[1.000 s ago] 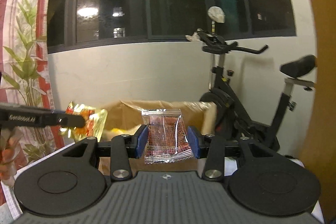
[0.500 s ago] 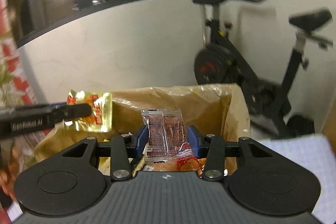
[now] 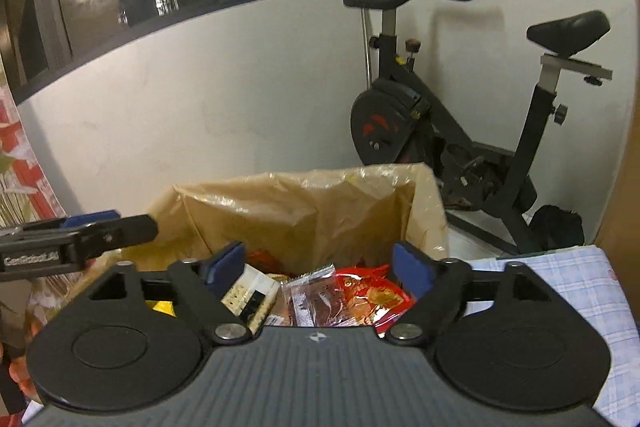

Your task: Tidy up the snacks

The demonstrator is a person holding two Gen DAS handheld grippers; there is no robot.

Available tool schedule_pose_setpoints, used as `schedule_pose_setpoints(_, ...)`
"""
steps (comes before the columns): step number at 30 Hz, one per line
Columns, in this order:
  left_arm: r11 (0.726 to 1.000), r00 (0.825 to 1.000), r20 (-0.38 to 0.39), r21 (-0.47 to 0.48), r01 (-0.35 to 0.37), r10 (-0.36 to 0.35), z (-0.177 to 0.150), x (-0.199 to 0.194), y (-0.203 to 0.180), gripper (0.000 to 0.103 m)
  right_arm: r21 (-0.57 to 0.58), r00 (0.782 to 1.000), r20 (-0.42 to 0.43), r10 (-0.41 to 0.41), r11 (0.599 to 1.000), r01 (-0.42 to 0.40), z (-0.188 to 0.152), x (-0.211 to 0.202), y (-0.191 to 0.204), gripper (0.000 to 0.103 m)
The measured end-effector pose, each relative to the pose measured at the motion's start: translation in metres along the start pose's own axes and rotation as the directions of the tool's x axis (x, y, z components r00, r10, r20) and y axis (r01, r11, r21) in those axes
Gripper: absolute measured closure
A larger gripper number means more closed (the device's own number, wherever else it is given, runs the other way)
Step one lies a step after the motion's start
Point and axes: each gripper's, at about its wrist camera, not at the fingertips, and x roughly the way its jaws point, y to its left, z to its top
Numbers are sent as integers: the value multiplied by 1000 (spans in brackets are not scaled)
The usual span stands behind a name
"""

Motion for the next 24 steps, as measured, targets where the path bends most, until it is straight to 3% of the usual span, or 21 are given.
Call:
schedule_pose_setpoints(4, 999, 999, 30, 34, -21, 20, -1, -28, -6, 10, -20, 998, 56, 7, 1000, -6, 0, -23, 7, 0)
schedule_pose_setpoints(9, 996, 997, 64, 74, -40, 36, -5, -60, -15, 7, -33, 996, 82, 20, 999, -18, -3, -50, 20, 0)
schedule_pose_setpoints(24, 993, 980, 177, 60, -99, 87, -24, -154, -36, 6, -61, 992, 129, -5, 998, 13, -28, -152, 63, 0)
